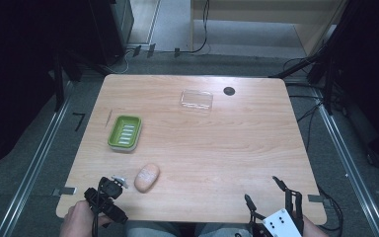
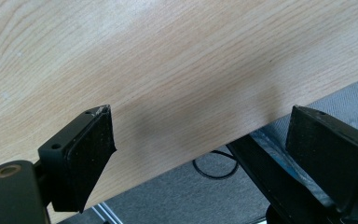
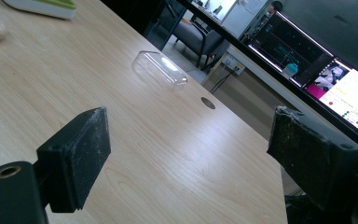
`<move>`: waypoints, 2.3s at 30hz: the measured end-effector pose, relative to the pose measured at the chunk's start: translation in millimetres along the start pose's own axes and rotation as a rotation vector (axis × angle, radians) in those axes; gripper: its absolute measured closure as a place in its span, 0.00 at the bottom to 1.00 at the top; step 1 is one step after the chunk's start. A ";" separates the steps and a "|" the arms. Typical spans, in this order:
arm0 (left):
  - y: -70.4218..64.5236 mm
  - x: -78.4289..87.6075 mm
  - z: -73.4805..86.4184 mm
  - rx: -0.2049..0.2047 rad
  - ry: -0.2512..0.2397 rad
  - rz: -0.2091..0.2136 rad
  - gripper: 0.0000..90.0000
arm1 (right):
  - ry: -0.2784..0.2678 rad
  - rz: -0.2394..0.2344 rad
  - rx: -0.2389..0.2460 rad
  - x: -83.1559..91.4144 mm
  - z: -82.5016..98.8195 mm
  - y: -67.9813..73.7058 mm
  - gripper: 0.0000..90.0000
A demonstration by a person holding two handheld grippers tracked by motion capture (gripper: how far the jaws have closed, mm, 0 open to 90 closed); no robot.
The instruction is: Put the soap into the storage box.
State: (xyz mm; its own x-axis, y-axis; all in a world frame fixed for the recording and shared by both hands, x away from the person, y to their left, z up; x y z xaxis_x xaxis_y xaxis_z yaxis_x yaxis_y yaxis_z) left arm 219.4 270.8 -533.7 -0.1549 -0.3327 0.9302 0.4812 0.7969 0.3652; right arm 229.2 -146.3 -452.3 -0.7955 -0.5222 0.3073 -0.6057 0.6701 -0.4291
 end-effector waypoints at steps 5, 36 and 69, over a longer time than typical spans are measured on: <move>-1.3 1.5 -1.0 -0.004 -0.002 0.003 0.09 | 0.000 0.000 -0.001 0.8 0.1 0.2 0.15; -8.6 11.7 -33.7 -0.069 -0.017 0.021 0.09 | 0.009 0.004 0.000 1.9 1.6 0.6 0.15; -3.9 25.6 -72.4 -0.087 -0.046 0.023 0.09 | 0.009 0.005 0.001 2.1 2.3 -0.2 0.15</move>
State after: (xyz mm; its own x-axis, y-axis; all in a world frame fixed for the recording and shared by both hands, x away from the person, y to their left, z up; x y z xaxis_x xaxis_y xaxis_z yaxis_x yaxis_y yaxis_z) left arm 276.0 222.7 -514.0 -0.1814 -0.2902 0.9396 0.5577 0.7566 0.3414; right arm 227.7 -148.7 -453.5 -0.7986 -0.5144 0.3125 -0.6018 0.6718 -0.4318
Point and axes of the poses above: each handheld gripper's, and its own axes: x roughly backward along the jaws, z roughly out of its underside, y roughly to its left, the point moved 9 cm from there along -x, roughly forward along the jaws, and after that the axes turned 15 degrees about -z, right-handed, at the moved point
